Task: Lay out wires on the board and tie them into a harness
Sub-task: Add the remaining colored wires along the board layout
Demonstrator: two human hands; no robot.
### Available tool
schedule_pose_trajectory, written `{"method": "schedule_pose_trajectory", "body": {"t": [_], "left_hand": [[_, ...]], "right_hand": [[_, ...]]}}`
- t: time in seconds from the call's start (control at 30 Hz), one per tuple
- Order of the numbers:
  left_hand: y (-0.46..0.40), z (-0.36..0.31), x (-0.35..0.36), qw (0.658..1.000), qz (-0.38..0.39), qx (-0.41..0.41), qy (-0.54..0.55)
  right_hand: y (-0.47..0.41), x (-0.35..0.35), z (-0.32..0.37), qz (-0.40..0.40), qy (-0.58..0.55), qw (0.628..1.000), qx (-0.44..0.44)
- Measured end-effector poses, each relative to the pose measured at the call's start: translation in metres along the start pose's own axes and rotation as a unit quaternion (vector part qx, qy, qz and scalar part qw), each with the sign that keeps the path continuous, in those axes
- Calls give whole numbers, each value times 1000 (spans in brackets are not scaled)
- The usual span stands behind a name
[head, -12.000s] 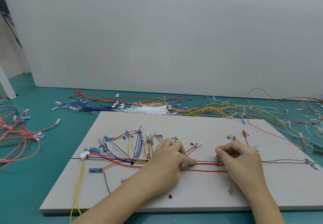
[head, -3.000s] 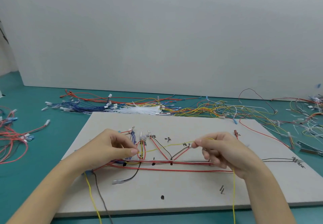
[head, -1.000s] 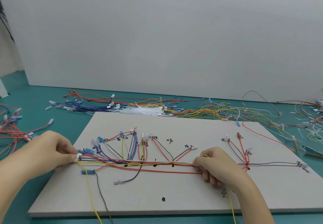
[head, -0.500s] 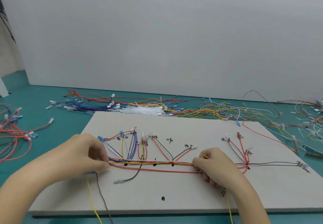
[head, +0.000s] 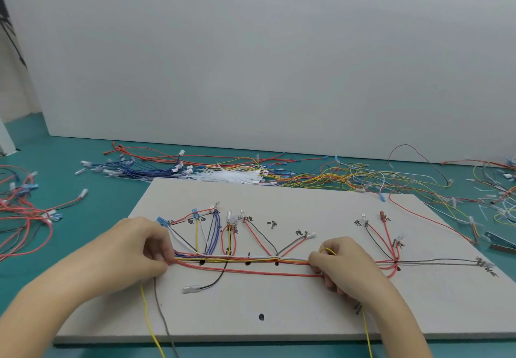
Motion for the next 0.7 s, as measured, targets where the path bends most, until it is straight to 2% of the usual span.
{"method": "schedule_pose_trajectory", "body": {"t": [0.3, 0.37, 0.53, 0.7], "left_hand": [[2, 9, -27, 994, -91, 34, 51], [0, 2, -21, 994, -85, 49, 48], [-4, -14, 8, 998, -6, 54, 45], [-16, -31, 22, 995, -27, 97, 26]], "right_hand": [[1, -1, -1, -4, 1, 1000, 5], [1, -1, -1, -3, -2, 1000, 6], [2, -1, -2, -1, -11, 1000, 8], [2, 0, -2, 15, -61, 998, 22]]}}
Point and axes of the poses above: each hand's wrist, its own y-axis away from the middle knuckle, its own x-axis out of the palm, z = x × y, the point moved 5 cm from there along -y, towards the middle knuckle, and after that the axes turned 10 degrees about y, right-handed, at the moved point
